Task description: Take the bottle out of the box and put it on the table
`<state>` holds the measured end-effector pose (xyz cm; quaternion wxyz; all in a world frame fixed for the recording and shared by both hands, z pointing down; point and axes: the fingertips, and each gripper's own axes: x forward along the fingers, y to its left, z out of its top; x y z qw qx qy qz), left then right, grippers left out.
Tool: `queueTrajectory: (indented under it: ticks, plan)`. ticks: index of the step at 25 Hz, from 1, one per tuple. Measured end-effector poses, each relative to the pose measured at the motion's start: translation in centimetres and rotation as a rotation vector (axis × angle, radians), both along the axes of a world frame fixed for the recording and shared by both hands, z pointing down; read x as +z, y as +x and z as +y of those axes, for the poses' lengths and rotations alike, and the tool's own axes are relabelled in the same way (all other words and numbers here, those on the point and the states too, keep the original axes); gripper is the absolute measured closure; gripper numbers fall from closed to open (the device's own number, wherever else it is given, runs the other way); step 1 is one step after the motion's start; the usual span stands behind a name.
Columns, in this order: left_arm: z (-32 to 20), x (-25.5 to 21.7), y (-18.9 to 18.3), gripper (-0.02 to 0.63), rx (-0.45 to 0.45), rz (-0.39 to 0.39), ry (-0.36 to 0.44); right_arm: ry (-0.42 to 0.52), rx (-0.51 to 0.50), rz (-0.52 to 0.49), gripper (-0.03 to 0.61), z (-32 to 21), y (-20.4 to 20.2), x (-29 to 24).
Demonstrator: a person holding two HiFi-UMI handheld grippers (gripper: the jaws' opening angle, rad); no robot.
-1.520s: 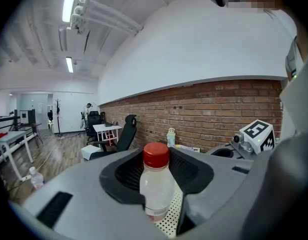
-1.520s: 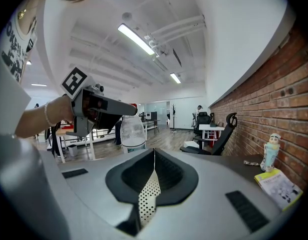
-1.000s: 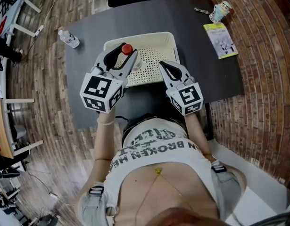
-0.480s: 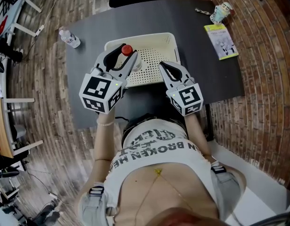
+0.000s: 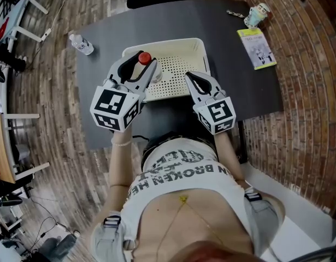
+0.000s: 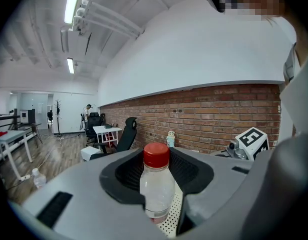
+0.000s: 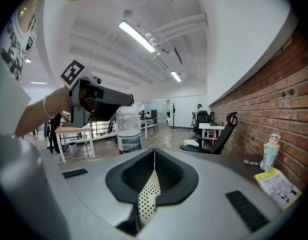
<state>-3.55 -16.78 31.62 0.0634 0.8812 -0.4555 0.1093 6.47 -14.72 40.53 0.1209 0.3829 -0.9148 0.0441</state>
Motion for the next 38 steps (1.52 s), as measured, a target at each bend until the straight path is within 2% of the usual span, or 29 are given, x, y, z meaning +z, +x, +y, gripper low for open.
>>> queueTrajectory:
  ticks: [10,25,38]
  plan:
    - [0.4,0.3,-3.0,0.456,-0.046,0.010,-0.005,-0.008,0.007,0.011,0.569,0.1,-0.9,0.4]
    - [3.0,0.4,-13.6,0.456,-0.205,0.005,0.000,-0.011,0.003,0.031,0.569,1.4,-5.2,1.0]
    - [4.5,1.4,-19.1,0.456,-0.210,0.009,-0.007,0.000,0.049,0.032,0.569,2.0,-8.9,1.2]
